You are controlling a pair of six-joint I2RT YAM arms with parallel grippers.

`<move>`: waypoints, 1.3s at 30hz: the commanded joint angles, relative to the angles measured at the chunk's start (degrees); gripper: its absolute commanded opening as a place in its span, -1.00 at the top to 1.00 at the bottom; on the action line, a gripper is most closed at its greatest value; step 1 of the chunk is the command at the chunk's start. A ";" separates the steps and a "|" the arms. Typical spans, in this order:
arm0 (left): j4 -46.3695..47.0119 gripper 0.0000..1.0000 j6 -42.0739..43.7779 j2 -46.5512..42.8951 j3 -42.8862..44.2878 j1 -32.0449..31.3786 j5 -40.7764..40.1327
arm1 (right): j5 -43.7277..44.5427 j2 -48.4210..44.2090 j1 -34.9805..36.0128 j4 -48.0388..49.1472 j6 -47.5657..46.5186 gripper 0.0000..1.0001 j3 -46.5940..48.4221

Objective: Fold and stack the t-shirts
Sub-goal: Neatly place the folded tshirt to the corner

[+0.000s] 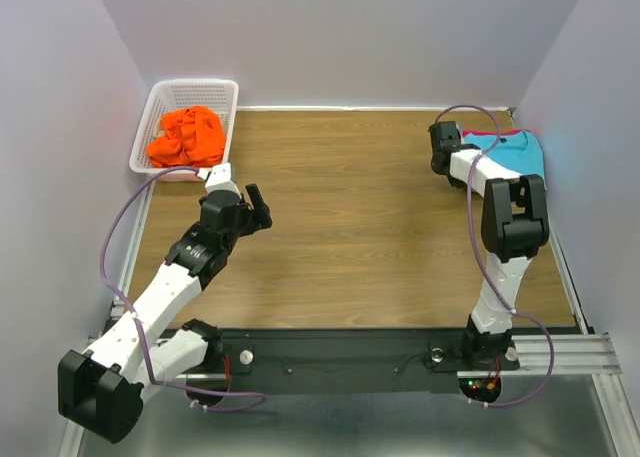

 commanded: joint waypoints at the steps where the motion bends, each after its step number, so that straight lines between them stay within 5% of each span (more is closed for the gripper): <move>1: 0.82 -0.75 -0.06 -1.82 -0.73 0.23 0.18 | -3.61 0.44 0.53 -3.18 -0.45 0.53 -0.47; 5: 0.21 -0.75 0.03 -2.26 -0.99 0.14 -0.08 | -9.83 -0.43 0.88 -6.08 1.40 0.18 1.72; 7: 0.12 -0.75 0.21 -2.26 -0.82 0.23 -0.08 | -14.24 -2.45 0.88 -6.62 2.63 -0.16 3.22; 11: -0.23 -0.75 0.47 -2.18 -0.29 0.14 -0.52 | -16.35 -3.60 0.62 -6.35 5.35 -0.19 10.68; 22: -1.64 -0.75 1.61 -2.79 -0.37 0.14 -2.10 | -18.02 5.97 -4.48 -2.75 10.63 0.45 25.97; 39: -1.99 -0.75 2.84 -1.12 -0.02 0.14 -2.63 | -28.04 25.67 -6.24 -0.73 19.33 0.55 43.64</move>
